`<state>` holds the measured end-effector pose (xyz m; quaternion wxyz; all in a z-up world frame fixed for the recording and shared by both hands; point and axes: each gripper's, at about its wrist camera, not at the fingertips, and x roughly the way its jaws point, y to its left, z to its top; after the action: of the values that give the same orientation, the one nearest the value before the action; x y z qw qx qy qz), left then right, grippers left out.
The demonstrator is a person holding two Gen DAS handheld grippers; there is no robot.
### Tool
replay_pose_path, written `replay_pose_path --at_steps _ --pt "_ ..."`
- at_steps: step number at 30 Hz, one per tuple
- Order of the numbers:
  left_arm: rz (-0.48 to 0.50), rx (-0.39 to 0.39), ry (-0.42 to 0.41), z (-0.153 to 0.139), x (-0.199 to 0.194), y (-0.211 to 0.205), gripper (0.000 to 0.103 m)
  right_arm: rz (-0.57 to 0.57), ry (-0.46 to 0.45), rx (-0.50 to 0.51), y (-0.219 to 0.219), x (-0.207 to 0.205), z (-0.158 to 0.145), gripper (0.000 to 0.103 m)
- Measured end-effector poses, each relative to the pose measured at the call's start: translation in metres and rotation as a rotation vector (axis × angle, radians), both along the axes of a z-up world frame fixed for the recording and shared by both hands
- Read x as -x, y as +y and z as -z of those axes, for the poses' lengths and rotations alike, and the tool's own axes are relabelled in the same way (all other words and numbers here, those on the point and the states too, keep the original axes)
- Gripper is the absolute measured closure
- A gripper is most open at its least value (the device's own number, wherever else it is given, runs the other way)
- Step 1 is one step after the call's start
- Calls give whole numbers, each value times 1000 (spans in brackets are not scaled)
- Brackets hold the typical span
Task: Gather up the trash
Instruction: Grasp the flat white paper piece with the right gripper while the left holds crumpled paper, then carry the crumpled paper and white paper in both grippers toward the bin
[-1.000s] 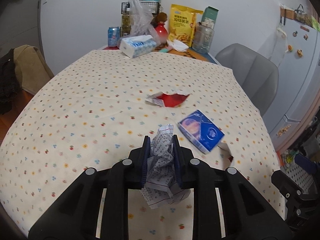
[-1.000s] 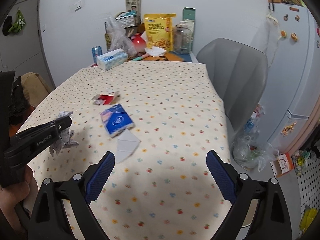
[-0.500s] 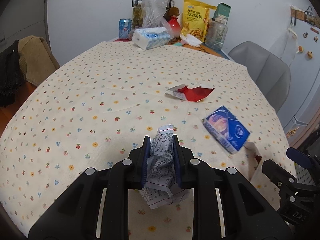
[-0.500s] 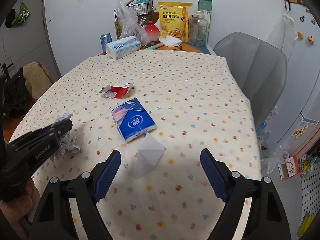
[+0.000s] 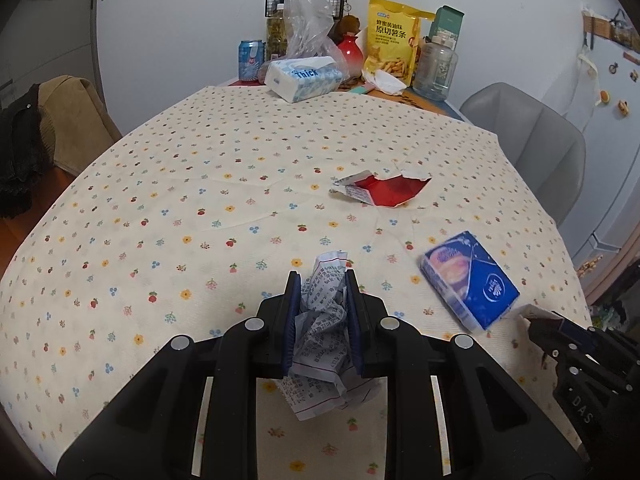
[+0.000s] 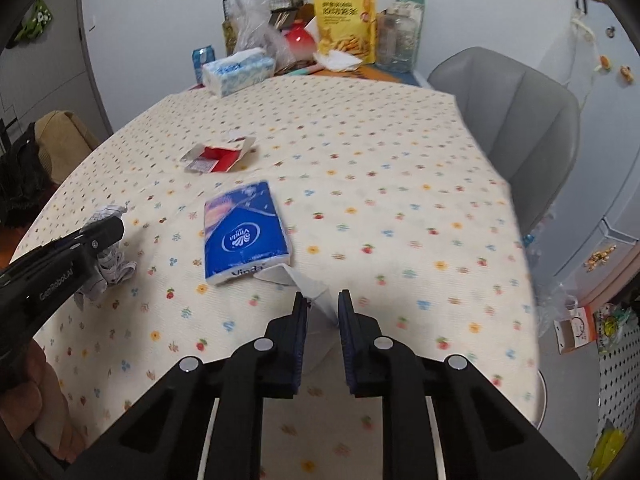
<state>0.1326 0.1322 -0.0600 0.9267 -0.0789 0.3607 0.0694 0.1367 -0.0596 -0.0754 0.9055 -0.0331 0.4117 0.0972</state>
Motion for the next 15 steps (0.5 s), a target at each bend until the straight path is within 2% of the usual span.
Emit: replay_pose_path --at_steps 15 --pt "84 -31 -62 -34 17 -53 81 47 -95 -58 -48 36 -50 87"
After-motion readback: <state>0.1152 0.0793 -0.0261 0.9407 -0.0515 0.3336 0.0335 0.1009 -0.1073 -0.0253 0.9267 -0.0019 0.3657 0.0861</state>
